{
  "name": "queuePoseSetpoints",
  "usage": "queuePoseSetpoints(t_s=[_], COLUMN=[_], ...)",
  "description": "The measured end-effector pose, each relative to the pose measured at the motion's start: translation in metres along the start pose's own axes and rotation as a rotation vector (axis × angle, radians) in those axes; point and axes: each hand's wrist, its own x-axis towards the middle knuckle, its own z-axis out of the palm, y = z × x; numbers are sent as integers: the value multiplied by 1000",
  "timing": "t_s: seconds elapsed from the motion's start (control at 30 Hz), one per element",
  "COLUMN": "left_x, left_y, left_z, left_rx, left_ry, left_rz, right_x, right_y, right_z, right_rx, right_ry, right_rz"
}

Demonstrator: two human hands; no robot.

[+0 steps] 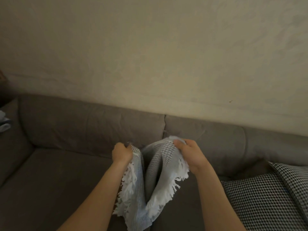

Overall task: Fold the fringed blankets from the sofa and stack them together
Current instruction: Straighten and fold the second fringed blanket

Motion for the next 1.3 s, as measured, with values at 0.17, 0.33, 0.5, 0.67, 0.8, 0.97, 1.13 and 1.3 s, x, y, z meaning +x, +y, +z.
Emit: queuePoseSetpoints(t_s=[0.17, 0.33, 0.5, 0.67, 0.8, 0.97, 1.13, 1.3], left_x=[8, -2, -25, -27, -33, -43, -52, -59], left_y=[-12, 0, 28, 38, 52, 67, 70, 72], left_z=[-5, 0, 8, 0, -4, -12, -10, -6], left_rx=[-243, -163, 32, 135, 120, 65, 122, 192], left_ry=[75, -171, -318, -366, -356, -556, -567, -551], left_rz=[-99, 186, 427, 470, 456, 381, 385, 375], right_x=[13, 7, -6, -13, -17, -22, -30, -32], right_y=[11, 1, -3, 5, 3, -1, -6, -5], right_z=[-8, 16, 62, 74, 76, 70, 70, 75], right_rx=[90, -191, -479, -454, -360, 0, 84, 46], right_ry=[381, 324, 178, 194, 235, 196, 231, 272], right_rz=[38, -165, -286, -338, -255, -72, -58, -153])
